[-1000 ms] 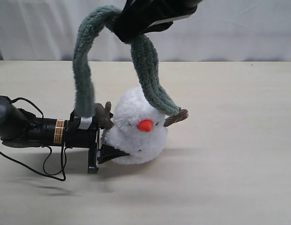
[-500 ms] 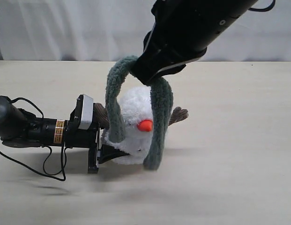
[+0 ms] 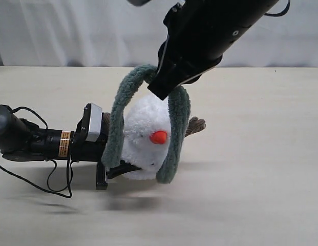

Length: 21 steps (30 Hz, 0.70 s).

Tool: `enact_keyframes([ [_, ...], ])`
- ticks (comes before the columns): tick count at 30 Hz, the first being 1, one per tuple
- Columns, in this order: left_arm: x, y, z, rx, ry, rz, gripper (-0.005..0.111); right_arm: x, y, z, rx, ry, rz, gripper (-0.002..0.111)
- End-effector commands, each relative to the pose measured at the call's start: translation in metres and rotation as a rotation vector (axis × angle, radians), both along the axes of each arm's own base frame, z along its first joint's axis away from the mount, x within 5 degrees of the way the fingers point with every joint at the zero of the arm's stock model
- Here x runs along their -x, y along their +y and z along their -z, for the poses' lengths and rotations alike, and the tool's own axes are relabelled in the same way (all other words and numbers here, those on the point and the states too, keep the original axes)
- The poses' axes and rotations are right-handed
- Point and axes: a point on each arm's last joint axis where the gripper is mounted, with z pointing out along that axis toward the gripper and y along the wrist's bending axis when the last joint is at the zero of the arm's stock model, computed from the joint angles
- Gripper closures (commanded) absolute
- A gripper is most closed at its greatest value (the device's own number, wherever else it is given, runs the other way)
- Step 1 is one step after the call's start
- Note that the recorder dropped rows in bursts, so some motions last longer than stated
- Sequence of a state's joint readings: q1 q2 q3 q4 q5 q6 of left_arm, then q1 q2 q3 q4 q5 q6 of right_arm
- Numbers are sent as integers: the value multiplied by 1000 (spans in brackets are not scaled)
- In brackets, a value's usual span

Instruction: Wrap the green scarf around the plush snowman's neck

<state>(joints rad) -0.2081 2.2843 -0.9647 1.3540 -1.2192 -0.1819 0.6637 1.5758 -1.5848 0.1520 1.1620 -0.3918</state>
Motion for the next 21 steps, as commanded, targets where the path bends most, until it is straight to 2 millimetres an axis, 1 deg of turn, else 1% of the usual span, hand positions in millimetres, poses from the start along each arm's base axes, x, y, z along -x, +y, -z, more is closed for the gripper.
enact_keyframes([
  [1, 0, -2, 0, 5, 5, 0, 107, -19, 5, 25, 101, -18, 17, 104],
  [6, 0, -2, 0, 5, 5, 0, 107, -34, 17, 36, 64, -93, -2, 104],
  [10, -1, -2, 0, 5, 5, -2, 107, -43, 22, 35, 34, -175, -10, 104],
  [14, -1, -2, 0, 6, 5, -4, 107, -51, 17, 41, 125, -230, -3, 104],
  [18, -1, -2, 0, 9, 6, -11, 107, -57, 11, 52, 232, -206, 46, 104],
  [21, -2, -2, 0, 11, 6, -17, 107, -62, 13, 64, 259, -187, 56, 104],
])
